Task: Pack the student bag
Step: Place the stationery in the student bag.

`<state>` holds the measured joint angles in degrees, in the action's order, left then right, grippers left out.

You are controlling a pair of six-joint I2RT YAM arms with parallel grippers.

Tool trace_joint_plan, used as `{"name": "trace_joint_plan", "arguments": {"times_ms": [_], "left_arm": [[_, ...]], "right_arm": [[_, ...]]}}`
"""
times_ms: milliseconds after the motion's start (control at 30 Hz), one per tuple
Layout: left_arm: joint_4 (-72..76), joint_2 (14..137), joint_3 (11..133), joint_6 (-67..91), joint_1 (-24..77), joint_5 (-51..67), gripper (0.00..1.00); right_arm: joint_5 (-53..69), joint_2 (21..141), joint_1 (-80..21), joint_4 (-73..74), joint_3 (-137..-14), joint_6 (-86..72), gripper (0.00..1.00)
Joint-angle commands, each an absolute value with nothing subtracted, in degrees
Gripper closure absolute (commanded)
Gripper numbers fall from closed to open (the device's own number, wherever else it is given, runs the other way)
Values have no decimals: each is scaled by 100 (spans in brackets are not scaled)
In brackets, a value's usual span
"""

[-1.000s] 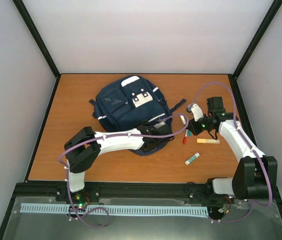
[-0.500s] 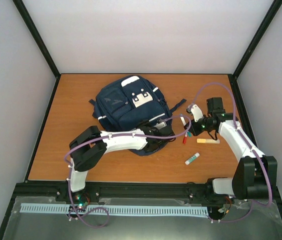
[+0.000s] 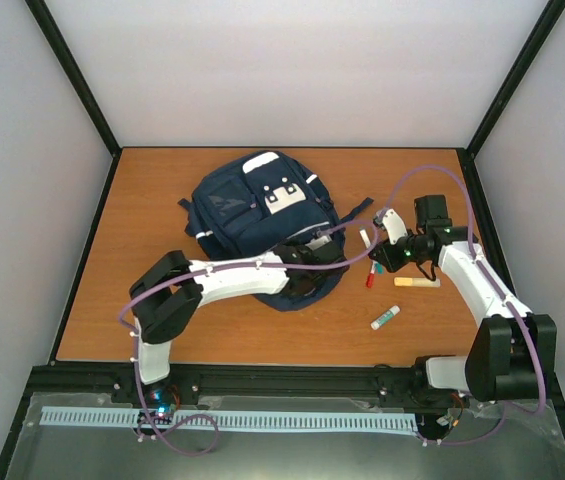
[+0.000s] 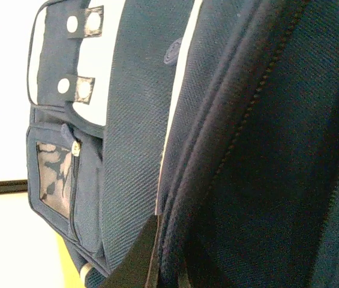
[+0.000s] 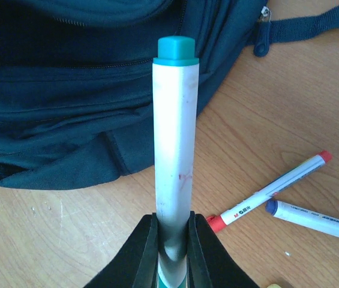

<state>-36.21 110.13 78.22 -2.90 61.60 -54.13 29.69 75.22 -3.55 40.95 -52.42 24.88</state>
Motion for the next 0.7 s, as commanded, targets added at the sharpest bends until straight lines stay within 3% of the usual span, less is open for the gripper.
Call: {"name": "trace_joint_plan", "arguments": {"times_ms": [0,300,667], "left_arm": [[-3788,10380,8273,-238,5909,-5023,99],[-3753,9728,8356,-313,5457,-4155,99],[-3460,8460,7801,-278,4765,-2845,99]], "right_arm": [[3194,7205,-330,4144,-5293,2792,97],[3285,6942,-576,4589,-5612,3112,97],[1858,6645,-2593,5136,-6453,4390,97]]}}
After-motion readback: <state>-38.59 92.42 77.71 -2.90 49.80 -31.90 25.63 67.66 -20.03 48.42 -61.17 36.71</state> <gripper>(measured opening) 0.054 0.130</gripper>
